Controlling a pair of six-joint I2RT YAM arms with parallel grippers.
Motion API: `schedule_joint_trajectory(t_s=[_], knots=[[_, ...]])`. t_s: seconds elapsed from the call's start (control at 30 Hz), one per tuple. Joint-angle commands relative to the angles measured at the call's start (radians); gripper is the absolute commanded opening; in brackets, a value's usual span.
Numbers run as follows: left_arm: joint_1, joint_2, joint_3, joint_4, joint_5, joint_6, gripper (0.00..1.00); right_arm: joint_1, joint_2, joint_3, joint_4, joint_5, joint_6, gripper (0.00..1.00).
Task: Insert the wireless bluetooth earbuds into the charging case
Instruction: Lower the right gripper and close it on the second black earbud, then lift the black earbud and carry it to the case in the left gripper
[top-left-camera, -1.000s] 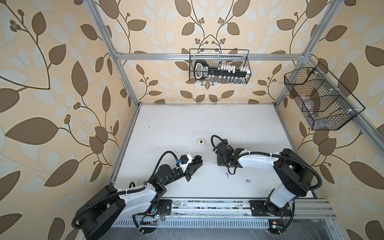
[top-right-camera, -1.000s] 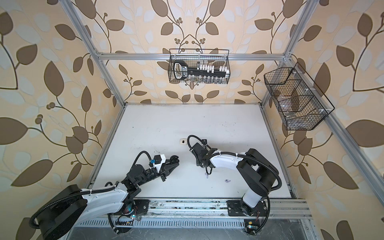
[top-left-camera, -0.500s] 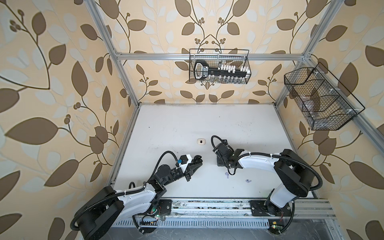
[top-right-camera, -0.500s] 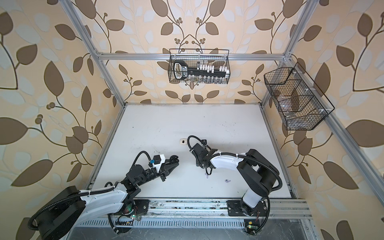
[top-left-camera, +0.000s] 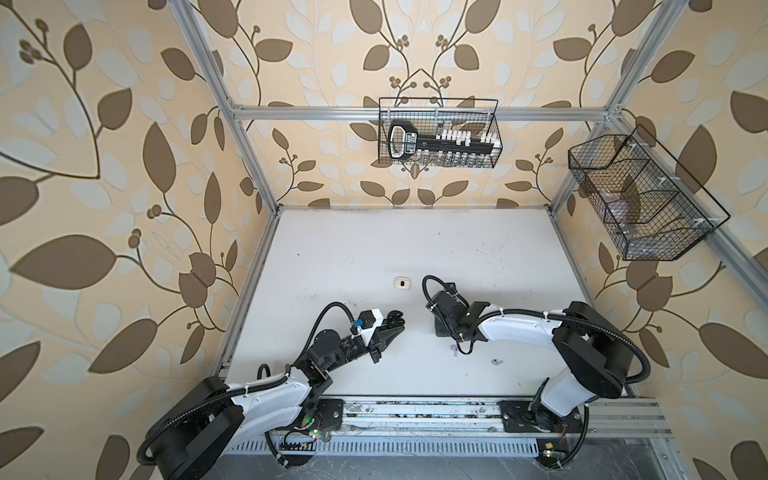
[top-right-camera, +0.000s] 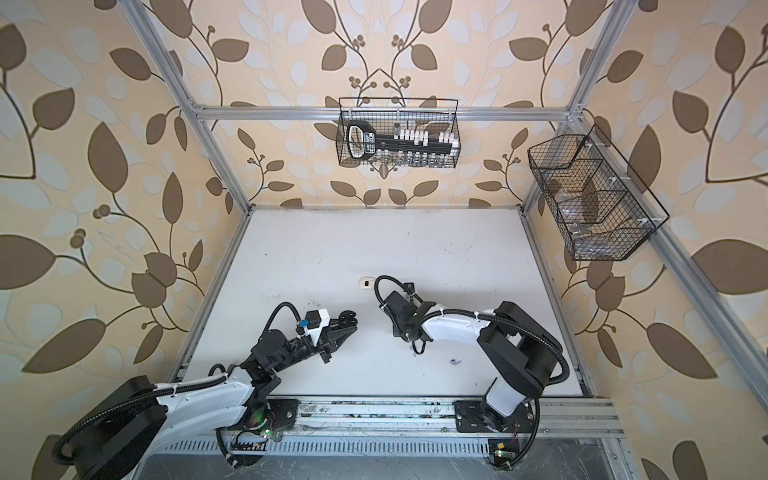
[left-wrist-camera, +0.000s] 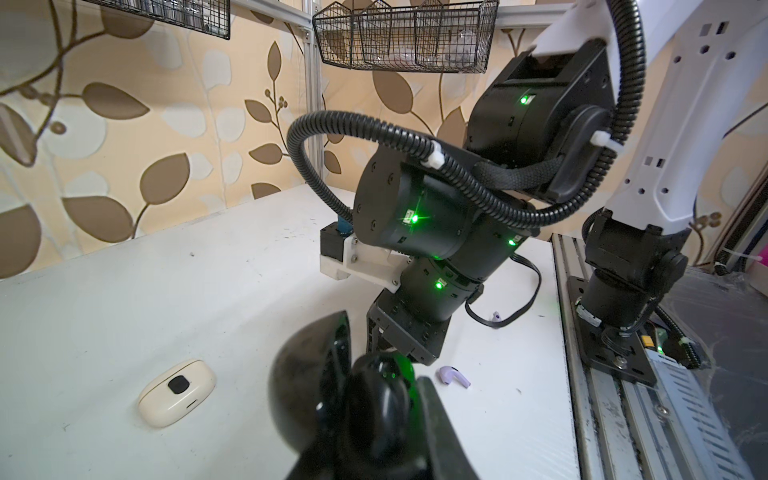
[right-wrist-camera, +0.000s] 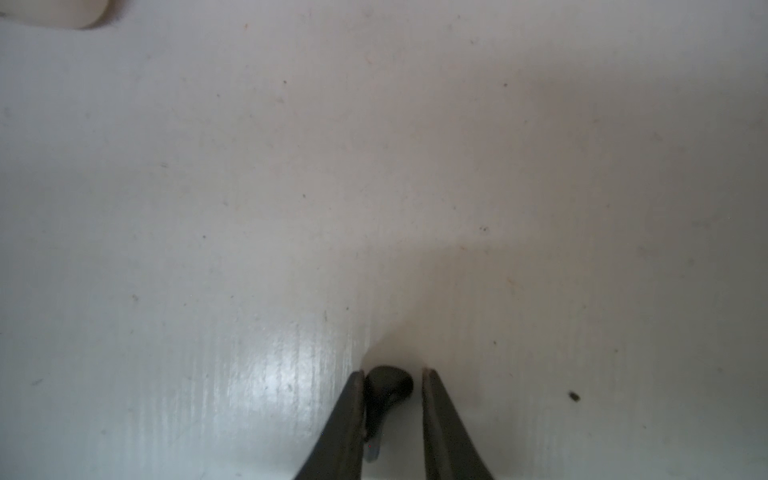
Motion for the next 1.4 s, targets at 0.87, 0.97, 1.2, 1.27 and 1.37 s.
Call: schedule_joint_trajectory(t_s=[0.87,0.97,1.2,1.27,1.37], knots=[[0.007,0.138,0.044,0.089,0.024,-0.061,0.0,0.071,-0.183,-0.096,0.046,0.139,0.115,0.15],[0.005,0.206,0.067,0.16,0.013,-0.122,0.0,0.106,-0.262,-0.103,0.037,0.196,0.139,0.15],[-0.023,0.409,0.133,0.337,-0.015,-0.209,0.0,0.207,-0.417,-0.099,0.023,0.313,0.176,0.14],[-0.059,0.444,0.15,0.348,-0.044,-0.189,0.0,0.238,-0.45,-0.095,0.022,0.342,0.181,0.14],[-0.118,0.464,0.168,0.348,-0.1,-0.149,0.0,0.28,-0.49,-0.087,0.03,0.374,0.188,0.14]])
